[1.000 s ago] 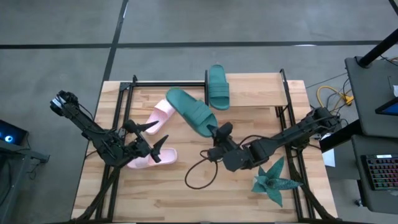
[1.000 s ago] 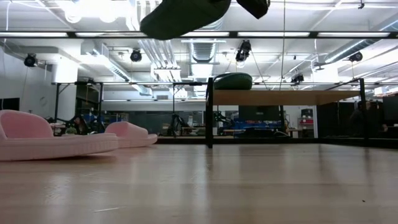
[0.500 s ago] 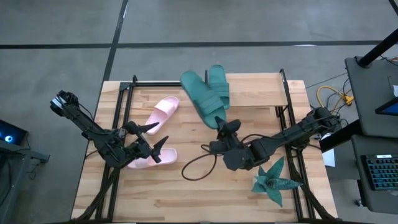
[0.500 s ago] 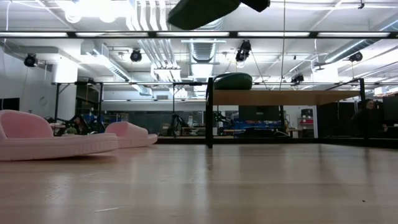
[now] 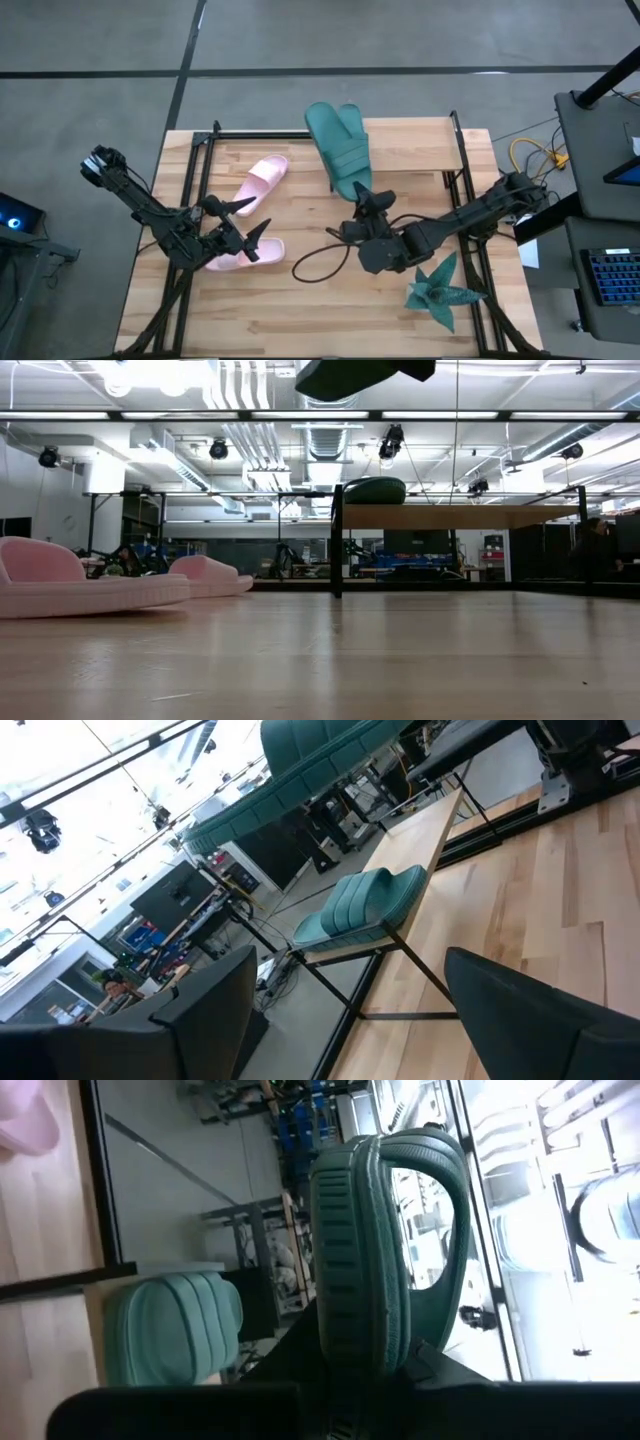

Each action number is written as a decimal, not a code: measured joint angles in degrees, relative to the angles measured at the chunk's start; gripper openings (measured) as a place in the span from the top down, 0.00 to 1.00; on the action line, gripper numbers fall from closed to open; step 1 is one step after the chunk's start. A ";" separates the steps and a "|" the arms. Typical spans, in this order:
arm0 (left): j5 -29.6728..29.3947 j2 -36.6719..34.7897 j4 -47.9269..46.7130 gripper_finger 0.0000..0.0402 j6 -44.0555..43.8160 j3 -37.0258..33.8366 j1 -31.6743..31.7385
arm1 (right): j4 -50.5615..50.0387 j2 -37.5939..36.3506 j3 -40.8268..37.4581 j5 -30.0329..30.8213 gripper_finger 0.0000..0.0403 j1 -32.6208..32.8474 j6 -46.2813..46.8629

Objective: Pick and place slides into the shelf
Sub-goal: Put the green slipper on the shelf

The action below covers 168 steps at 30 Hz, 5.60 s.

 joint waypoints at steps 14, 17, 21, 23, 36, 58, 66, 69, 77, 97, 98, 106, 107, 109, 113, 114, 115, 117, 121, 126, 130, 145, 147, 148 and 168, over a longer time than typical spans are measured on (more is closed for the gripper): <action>0.01 0.00 0.04 0.24 0.00 -0.81 0.00 | -33.32 -4.18 -0.33 -0.28 0.93 -2.92 31.30; 0.00 0.00 0.05 0.24 0.00 -0.81 0.04 | -43.14 -6.21 -0.33 -0.41 0.93 -2.97 42.59; 0.02 0.00 0.09 0.24 0.00 -0.81 0.08 | -52.25 -8.23 -0.70 -4.86 0.93 -3.02 54.02; 0.04 0.00 0.08 0.24 -0.02 -0.81 0.09 | -55.60 -8.72 -1.11 -7.25 0.93 -3.02 58.61; 16.05 0.04 0.57 0.24 2.10 -0.14 5.91 | -59.96 -8.73 -1.97 -10.71 0.93 -3.00 64.84; 52.74 8.27 0.59 0.24 25.44 11.17 32.97 | -59.89 -8.73 -1.97 -12.10 0.93 -2.97 64.64; 54.49 18.21 -1.52 0.24 29.02 21.08 40.70 | -59.90 -8.73 -1.97 -12.63 0.93 -2.66 64.60; 57.82 21.15 -3.06 0.24 28.97 23.89 42.89 | -59.92 -8.73 -1.97 -12.64 0.93 -2.16 64.43; 60.96 26.92 -3.09 0.24 30.28 28.83 46.39 | -59.92 -8.73 -1.97 -12.66 0.93 -0.11 64.38; 62.60 29.68 -4.00 0.24 29.99 31.56 48.50 | -59.67 -8.73 -1.60 -12.62 0.93 2.84 64.17; 62.60 29.68 -4.00 0.24 29.99 31.56 48.50 | -59.66 -8.73 -1.52 -12.61 0.93 2.84 64.17; 62.51 29.75 -3.87 0.38 29.99 31.54 48.90 | -59.49 -8.73 -0.94 -12.61 0.93 2.84 64.19; 62.49 29.75 -3.86 0.41 30.01 31.54 48.96 | -59.46 -8.73 -0.94 -12.61 0.93 2.84 64.18; 62.40 29.79 -3.47 0.46 30.01 31.54 49.00 | -59.42 -8.73 -0.94 -12.61 0.93 2.84 64.19; 62.40 29.79 -2.48 0.58 30.01 31.45 49.22 | -59.34 -8.73 -0.94 -12.61 0.93 2.84 64.19; 62.40 29.79 -2.43 0.61 30.03 31.45 49.24 | -59.31 -8.73 -0.94 -12.61 0.93 2.84 64.19; 62.40 29.79 -2.45 0.64 30.05 31.46 49.24 | -59.30 -8.73 -0.94 -12.59 0.93 2.83 64.19; 62.38 29.83 -2.43 0.69 30.12 31.47 49.24 | -59.29 -8.73 -0.94 -12.60 0.93 2.82 64.21; 62.34 29.83 -2.38 0.75 30.14 31.45 49.24 | -59.28 -8.73 -0.94 -12.61 0.93 2.82 64.23; 62.34 29.83 -2.36 0.77 30.08 31.32 49.24 | -59.25 -8.73 -0.94 -12.74 0.93 2.82 64.23; 62.36 29.86 -2.36 0.78 29.96 31.32 49.24 | -59.23 -8.73 -0.94 -12.98 0.88 2.82 64.22; 60.96 28.80 -2.86 0.78 30.53 30.27 51.11 | -59.33 -8.80 -0.11 -14.30 0.72 4.52 63.33; 60.98 28.30 -2.98 0.78 30.76 30.23 51.40 | -59.35 -8.84 0.56 -16.12 0.73 5.20 63.31; 60.95 28.09 -2.86 0.78 31.13 30.23 51.44 | -59.34 -8.84 0.93 -17.05 0.73 5.51 63.31; 63.68 26.27 -4.55 0.78 30.87 29.18 50.45 | -59.75 -9.30 7.02 -18.56 0.82 14.32 60.16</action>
